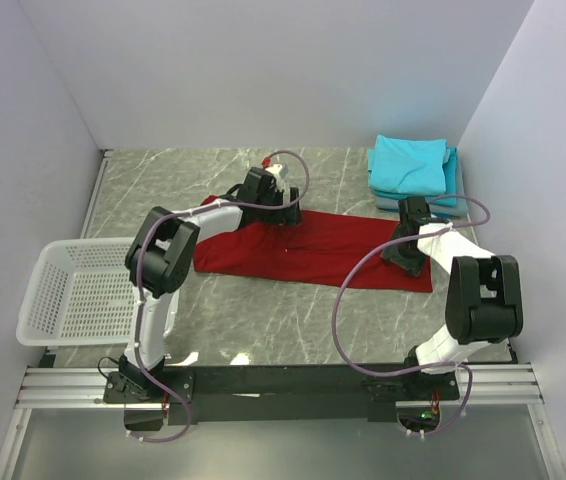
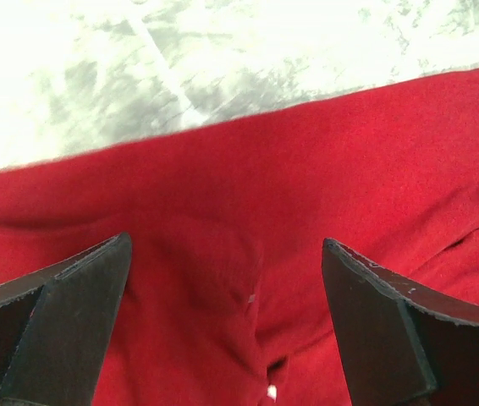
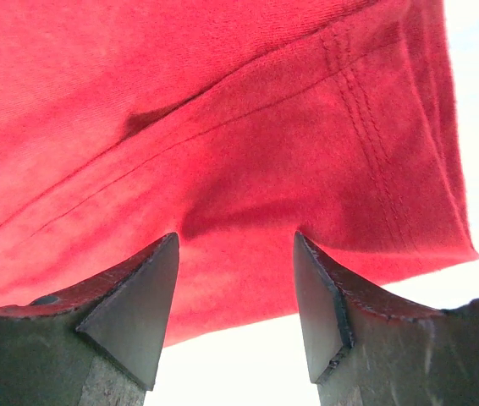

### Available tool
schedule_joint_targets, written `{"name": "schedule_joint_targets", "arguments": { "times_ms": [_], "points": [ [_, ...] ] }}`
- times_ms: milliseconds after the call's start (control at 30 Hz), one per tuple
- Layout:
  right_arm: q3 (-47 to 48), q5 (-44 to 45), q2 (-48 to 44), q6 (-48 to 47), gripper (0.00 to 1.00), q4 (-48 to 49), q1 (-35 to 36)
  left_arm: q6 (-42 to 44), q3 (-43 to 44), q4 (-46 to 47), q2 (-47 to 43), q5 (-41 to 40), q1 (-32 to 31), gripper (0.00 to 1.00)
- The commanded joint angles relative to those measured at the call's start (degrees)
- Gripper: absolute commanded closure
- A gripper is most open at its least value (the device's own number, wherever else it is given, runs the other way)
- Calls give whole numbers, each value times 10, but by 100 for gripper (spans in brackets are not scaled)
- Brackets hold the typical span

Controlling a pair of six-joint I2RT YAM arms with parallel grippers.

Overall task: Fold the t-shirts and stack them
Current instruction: Fold the tshirt

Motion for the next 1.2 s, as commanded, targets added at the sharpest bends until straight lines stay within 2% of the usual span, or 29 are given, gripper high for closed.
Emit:
{"name": "schedule_joint_targets", "arguments": {
  "times_ms": [0, 133, 300, 433, 600, 800, 900, 967, 1000, 1033, 1100, 1133, 1167],
  "points": [
    [29, 16, -46, -3, 37, -11, -4, 2, -20, 10, -92, -57, -1, 0],
    [45, 12, -68, -7, 36, -2, -4, -26, -72, 29, -158, -85, 10, 1],
    [88, 2, -25, -13, 36, 18, -4, -74, -147, 53, -213, -60, 41, 1],
    [134, -2, 39, -16, 36, 32, -4, -109, -214, 86, -208, -30, 53, 1],
    [190, -12, 118, -17, 36, 24, -4, -131, -222, 109, -155, 36, 84, 1],
    [152, -40, 137, -4, 36, 25, -4, -145, -175, 127, -72, 76, 109, 0],
    [109, -69, 127, 3, 36, 25, -4, -137, -114, 109, -20, 82, 109, 1],
    [56, -90, 101, 10, 36, 33, 3, -131, -48, 100, 13, 85, 109, 1],
    [39, -92, 89, 11, 36, 35, 8, -128, 20, 76, 54, 89, 111, 1],
    [21, -92, 77, 13, 36, 32, 17, -128, 59, 65, 76, 120, 113, 0],
    [-24, -97, 42, 20, 36, 22, 51, -141, 135, 55, 146, 151, 114, 1],
    [-40, -98, 29, 25, 36, 19, 67, -146, 211, 58, 168, 181, 114, 0],
    [-75, -102, 0, 44, 36, 18, 108, -153, 244, 62, 190, 193, 113, 0]
  ]
}}
